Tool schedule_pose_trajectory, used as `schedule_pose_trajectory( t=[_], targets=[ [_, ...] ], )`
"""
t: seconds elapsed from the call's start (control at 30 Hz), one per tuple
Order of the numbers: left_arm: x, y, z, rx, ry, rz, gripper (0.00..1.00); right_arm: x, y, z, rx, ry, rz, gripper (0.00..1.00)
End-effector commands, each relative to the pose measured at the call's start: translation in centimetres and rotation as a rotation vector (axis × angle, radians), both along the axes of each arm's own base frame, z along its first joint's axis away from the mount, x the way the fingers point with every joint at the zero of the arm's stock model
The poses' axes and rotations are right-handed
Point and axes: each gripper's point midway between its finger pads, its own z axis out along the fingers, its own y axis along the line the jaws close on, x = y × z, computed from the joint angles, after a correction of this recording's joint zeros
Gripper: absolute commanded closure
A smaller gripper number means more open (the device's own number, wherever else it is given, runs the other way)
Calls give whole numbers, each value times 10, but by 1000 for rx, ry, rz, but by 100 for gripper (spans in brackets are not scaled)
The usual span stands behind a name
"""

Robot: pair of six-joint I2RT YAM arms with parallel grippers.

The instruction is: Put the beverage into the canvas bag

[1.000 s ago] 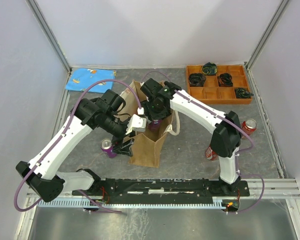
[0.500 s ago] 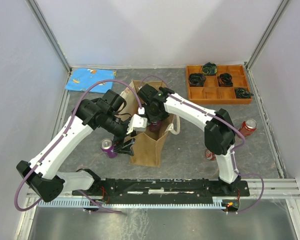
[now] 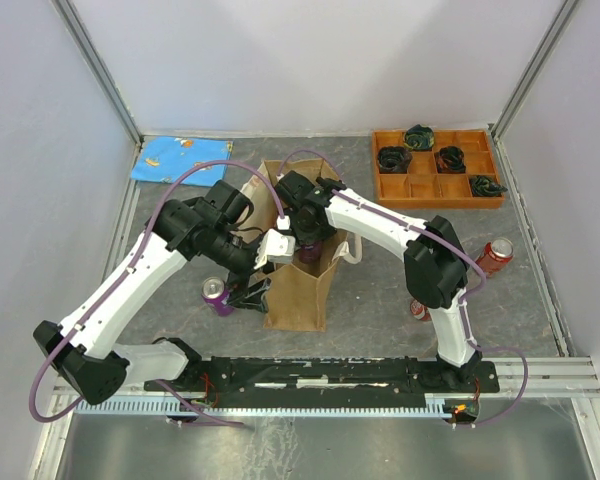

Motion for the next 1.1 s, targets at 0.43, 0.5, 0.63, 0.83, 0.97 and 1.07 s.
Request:
schedule_pose_trajectory(
  t=[0.43, 0.5, 0.63, 0.83, 0.97, 1.07],
  targets=[
    [52, -36, 53, -244, -236, 181, 1, 11, -7, 52, 39, -117, -30, 9],
    [55, -38, 60, -266, -244, 198, 1, 10, -8, 61, 48, -126, -31, 6],
    [66, -43, 81, -342, -296, 263, 1, 11, -6, 82, 79, -156, -32, 1],
    [87, -36, 122, -440, -415, 409, 1, 16, -3, 131, 155, -231, -45, 1],
    [108, -7, 143, -453, -499, 573, 0, 23, -5, 184, 233, -340, -70, 1],
    [125, 30, 144, -410, -521, 715, 1, 27, -18, 225, 261, -433, -113, 1]
  ],
)
